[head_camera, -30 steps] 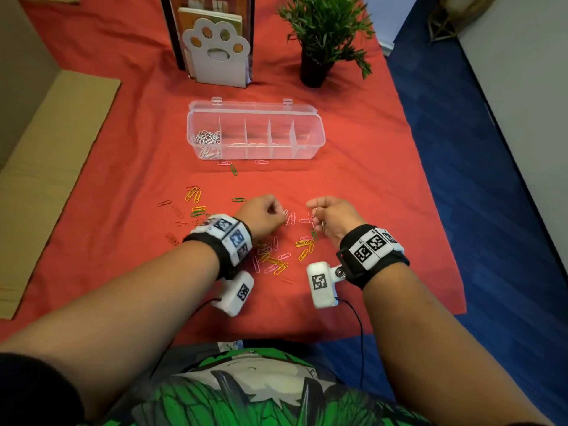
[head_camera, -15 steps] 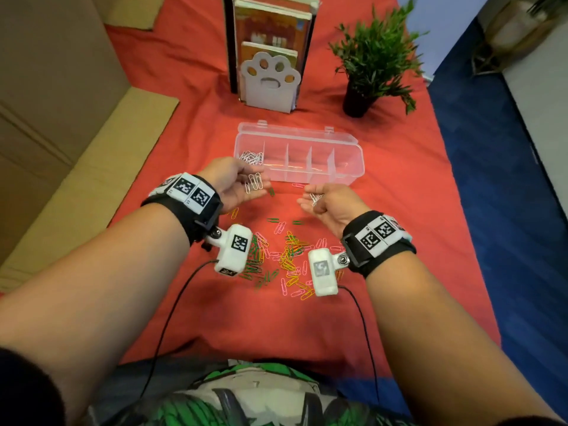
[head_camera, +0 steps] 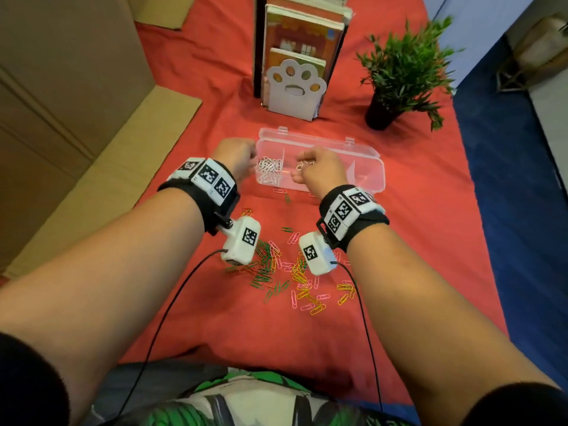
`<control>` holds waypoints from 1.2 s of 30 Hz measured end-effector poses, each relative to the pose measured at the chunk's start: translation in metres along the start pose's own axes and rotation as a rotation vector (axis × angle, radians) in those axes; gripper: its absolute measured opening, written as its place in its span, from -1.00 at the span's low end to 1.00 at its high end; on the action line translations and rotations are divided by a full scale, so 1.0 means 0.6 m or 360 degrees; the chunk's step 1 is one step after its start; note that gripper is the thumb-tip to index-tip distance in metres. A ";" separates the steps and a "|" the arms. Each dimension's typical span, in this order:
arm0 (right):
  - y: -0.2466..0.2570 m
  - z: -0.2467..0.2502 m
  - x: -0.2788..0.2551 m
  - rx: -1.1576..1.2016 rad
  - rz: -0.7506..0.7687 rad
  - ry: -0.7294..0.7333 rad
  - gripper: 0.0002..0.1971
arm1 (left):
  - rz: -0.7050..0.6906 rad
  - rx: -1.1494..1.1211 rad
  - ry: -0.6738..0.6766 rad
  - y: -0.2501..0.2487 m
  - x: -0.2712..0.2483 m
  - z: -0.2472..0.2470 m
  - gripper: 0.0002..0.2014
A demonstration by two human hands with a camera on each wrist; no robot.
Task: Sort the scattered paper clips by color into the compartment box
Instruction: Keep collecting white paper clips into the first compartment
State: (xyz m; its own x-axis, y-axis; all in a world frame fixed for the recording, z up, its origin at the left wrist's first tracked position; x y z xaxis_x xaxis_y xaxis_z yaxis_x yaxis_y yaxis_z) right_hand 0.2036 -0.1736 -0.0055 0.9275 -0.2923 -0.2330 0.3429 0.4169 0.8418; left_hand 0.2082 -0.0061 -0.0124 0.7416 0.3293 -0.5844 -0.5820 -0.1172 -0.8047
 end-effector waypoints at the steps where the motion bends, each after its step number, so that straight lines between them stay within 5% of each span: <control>1: 0.012 -0.007 0.003 -0.0047 0.0075 -0.0027 -0.67 | -0.0031 0.0000 -0.0026 0.006 0.001 0.010 -0.75; 4: 0.046 -0.042 0.010 -0.0209 0.0266 0.0032 -0.60 | -0.0063 0.0202 -0.0061 0.050 0.000 0.037 -0.67; 8: 0.054 -0.062 0.014 -0.0437 0.0312 0.0222 -0.42 | -0.0425 0.1027 -0.0014 0.092 -0.006 0.046 -0.74; 13: 0.007 0.007 0.008 -0.0447 0.0234 0.0004 -0.57 | -0.0767 0.1668 0.0275 0.100 -0.022 -0.008 -0.61; 17: -0.068 0.032 -0.028 -0.1057 0.0315 0.0148 -0.60 | -0.1021 0.2105 0.0471 0.115 -0.025 -0.064 -0.49; 26: -0.132 -0.001 -0.042 -0.1407 0.0541 0.0223 -0.44 | -0.1073 0.2259 0.0228 0.127 -0.008 -0.079 -0.57; 36: -0.144 0.004 -0.062 -0.1412 0.0585 0.0181 -0.75 | -0.1276 0.2445 0.0409 0.139 -0.022 -0.067 -0.75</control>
State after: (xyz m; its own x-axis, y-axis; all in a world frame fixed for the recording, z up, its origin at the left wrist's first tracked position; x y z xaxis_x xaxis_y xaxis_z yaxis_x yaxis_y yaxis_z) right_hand 0.1391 -0.2006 -0.0683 0.9922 0.0516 -0.1133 -0.0271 0.9777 0.2081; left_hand 0.1634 -0.0580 -0.0759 0.9192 -0.3046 -0.2497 0.2754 0.9503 -0.1454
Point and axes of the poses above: each hand's wrist, its own x-axis towards the middle knuckle, its own z-axis out of the back of the hand, y = z × x, the point moved 6 cm from there along x, towards the middle knuckle, and after that the axes turned 11 degrees about -y, right-handed, at the moved point
